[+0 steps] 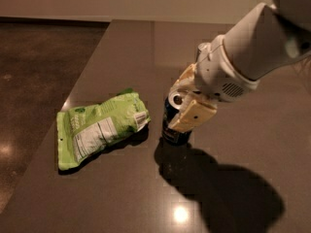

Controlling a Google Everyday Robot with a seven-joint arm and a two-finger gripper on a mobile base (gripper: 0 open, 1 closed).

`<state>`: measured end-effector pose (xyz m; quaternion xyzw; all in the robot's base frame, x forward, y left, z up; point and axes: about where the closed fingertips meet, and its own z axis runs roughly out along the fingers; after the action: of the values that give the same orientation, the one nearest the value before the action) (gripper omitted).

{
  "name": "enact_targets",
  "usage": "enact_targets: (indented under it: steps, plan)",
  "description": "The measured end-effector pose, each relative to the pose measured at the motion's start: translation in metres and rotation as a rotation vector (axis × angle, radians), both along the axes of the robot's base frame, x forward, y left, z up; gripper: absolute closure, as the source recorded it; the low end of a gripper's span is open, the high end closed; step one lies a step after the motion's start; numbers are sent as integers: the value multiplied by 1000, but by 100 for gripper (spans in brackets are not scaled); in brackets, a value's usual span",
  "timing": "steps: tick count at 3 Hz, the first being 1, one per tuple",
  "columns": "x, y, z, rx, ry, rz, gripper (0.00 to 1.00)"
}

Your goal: Move pepsi can near green rice chip bag

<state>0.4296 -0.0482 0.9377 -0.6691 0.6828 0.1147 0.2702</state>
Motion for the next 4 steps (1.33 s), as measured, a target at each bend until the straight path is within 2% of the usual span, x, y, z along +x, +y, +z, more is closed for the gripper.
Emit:
enact_targets:
  steps: [1,2,3,4]
  plan:
    - [3,14,-15,-11,12,5,63]
    - [3,26,-22,-15,18,14,33]
    - [2,25,-20,-17,13,14,10]
    - [1,26,-18,-18,10,15,0]
